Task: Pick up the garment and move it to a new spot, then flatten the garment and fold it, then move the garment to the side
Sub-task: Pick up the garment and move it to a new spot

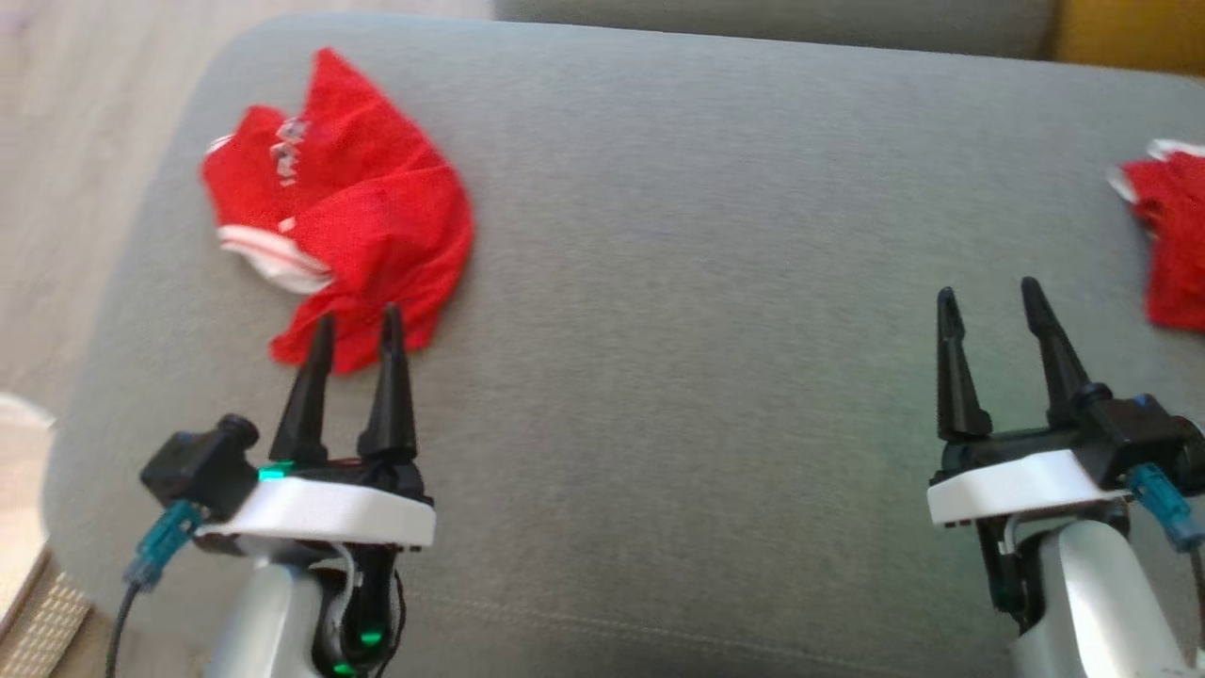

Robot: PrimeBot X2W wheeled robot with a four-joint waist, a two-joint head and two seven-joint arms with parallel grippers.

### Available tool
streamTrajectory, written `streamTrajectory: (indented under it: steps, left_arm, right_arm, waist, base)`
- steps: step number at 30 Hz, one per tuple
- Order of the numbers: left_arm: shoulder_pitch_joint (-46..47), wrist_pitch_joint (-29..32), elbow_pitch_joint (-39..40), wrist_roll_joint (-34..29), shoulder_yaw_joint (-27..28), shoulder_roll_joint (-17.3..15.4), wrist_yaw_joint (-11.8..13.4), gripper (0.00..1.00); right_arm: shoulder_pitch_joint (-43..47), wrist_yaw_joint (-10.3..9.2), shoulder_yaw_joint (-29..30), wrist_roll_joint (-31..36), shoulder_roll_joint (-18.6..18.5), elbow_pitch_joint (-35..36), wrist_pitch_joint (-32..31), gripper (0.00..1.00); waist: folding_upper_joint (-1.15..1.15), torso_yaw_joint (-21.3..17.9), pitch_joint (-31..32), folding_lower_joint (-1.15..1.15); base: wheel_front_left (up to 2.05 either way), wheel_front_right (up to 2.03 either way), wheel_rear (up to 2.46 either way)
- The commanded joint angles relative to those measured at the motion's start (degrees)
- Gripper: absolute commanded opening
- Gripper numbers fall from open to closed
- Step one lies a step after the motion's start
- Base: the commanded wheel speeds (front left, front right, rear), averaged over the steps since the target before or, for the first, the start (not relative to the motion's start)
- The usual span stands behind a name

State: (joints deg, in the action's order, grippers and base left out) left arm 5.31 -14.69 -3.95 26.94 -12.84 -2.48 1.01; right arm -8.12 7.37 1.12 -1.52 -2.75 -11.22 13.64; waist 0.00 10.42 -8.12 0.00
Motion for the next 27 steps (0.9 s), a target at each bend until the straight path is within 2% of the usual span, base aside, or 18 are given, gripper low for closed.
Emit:
streamTrajectory:
  steps: [1,8,16,27]
  left_arm:
    - [1.98,-0.31,1.97,0.58,2.68,-0.40,0.30,1.00]
    - [0.79,-0.31,2.10,0.78,4.44,-0.40,0.62,1.00]
    - [-0.84,-0.31,2.26,0.69,6.06,-0.40,0.71,1.00]
    - [-1.09,-0.31,3.08,0.62,6.77,-0.40,1.19,1.00]
  right_arm:
    - [-0.57,0.12,-1.93,-0.16,-0.13,2.30,-0.20,1.00]
    - [-0.13,0.12,-5.12,-0.23,-0.37,1.76,-1.36,1.00]
    - [-0.59,0.12,-7.22,-0.72,-0.59,1.14,-2.02,1.00]
    - [-0.45,0.12,-7.48,-0.94,-0.74,1.29,-2.37,1.00]
  waist:
    - [0.00,3.97,-0.03,0.00]
    - [0.00,10.66,0.71,0.00]
    - [0.00,15.36,1.35,0.00]
    - [0.00,16.00,0.73,0.00]
  base:
    - [0.00,0.00,0.00]
    - [0.00,0.00,0.00]
    - [0.00,0.00,0.00]
    - [0.00,0.00,0.00]
